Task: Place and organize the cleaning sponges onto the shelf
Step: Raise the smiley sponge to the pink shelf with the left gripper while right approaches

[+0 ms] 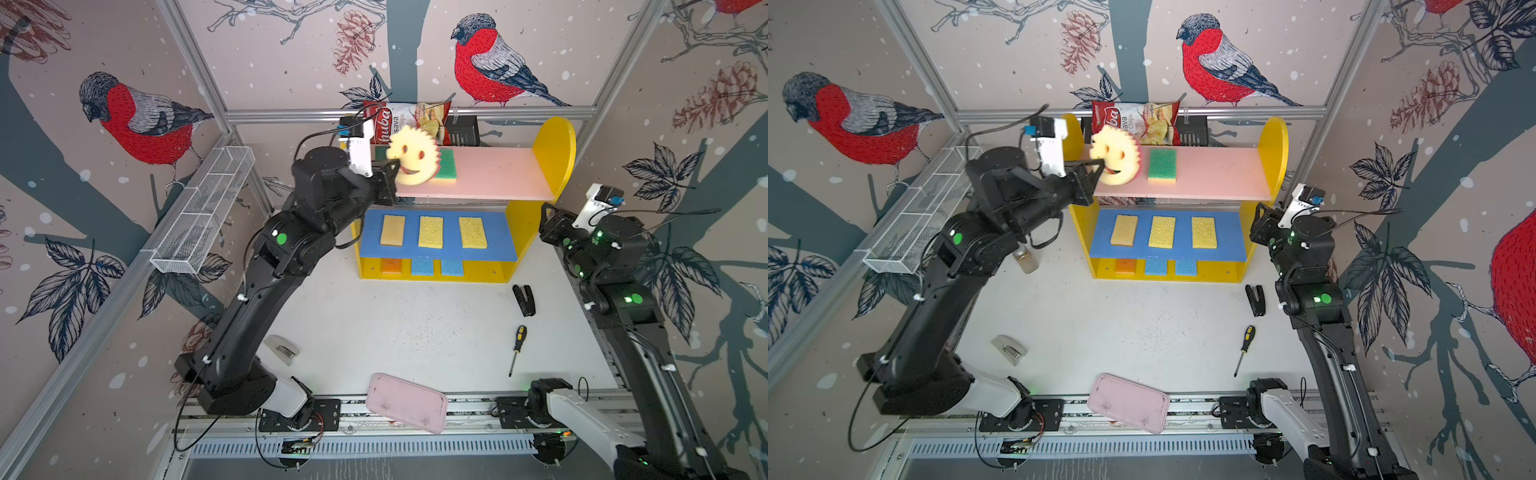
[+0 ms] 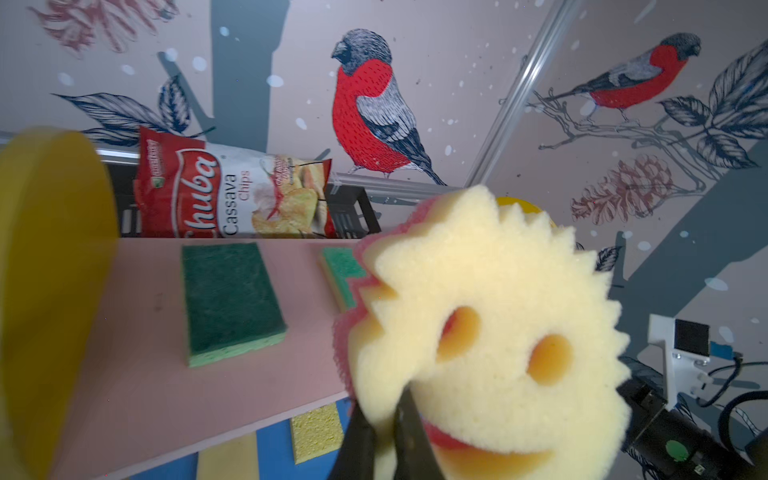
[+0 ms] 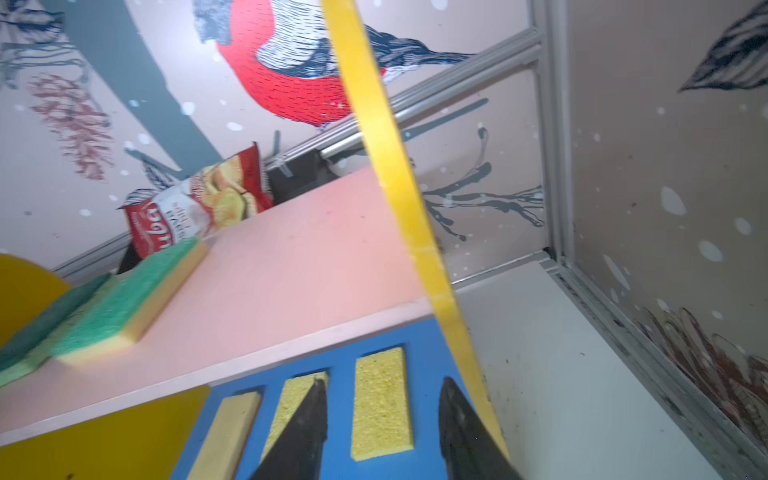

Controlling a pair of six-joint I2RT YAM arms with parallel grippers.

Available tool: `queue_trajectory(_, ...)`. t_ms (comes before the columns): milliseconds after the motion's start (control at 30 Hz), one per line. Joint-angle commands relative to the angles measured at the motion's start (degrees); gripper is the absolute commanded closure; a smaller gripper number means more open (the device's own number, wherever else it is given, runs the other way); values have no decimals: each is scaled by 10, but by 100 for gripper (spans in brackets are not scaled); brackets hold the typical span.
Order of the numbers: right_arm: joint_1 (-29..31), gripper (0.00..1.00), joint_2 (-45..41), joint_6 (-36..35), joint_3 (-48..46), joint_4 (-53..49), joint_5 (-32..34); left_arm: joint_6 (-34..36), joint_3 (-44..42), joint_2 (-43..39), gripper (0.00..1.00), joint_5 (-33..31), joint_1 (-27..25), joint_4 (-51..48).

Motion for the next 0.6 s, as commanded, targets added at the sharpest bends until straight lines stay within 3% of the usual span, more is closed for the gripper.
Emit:
queue_trajectory(0, 48, 58, 27, 1, 60, -33, -4, 41, 64, 56, 90, -34, -26, -37)
queue_trajectory(133, 110, 58, 79, -12, 142, -48, -21, 46, 140, 132, 90, -16, -44, -55)
queue_trajectory(200, 121, 54, 90, -12, 162, -32, -57, 44, 164, 158, 90, -1, -49, -56)
queue_trajectory(333, 123, 43, 94, 3, 175, 17, -135, 36, 176, 186, 89, 22, -50, -36)
queue_trajectory(567, 123, 34, 149, 15, 246, 33, -219, 20, 176, 210, 89, 58, -53, -6)
